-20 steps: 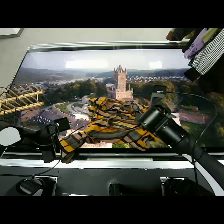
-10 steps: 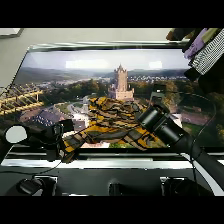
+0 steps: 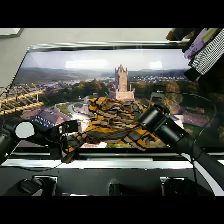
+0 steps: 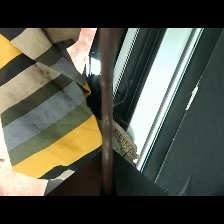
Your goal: Fold the clothes and pants, and hang the long-sleeved shirts on hangers.
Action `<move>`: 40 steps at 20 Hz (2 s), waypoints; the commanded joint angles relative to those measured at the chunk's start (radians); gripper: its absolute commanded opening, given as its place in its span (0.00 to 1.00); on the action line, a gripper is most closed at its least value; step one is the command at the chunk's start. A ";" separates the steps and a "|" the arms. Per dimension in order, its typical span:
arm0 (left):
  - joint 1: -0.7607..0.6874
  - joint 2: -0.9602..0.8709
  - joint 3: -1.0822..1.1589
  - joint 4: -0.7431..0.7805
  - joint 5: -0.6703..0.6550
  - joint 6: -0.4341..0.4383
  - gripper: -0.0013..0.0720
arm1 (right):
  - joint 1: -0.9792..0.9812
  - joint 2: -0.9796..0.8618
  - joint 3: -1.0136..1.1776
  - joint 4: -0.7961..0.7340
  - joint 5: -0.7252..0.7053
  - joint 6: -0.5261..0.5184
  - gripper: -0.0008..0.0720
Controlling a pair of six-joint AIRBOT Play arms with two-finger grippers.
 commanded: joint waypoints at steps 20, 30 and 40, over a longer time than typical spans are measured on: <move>-0.131 -0.285 0.204 -0.001 0.125 0.026 0.04 | 0.002 0.045 0.291 0.273 0.115 -0.430 0.04; -0.219 -0.394 0.259 -0.112 0.279 -0.038 0.04 | 0.002 0.045 0.291 0.275 0.085 -0.429 0.04; -0.219 -0.400 0.259 -0.204 0.352 -0.035 0.04 | 0.002 0.044 0.291 0.326 -0.008 -0.432 0.04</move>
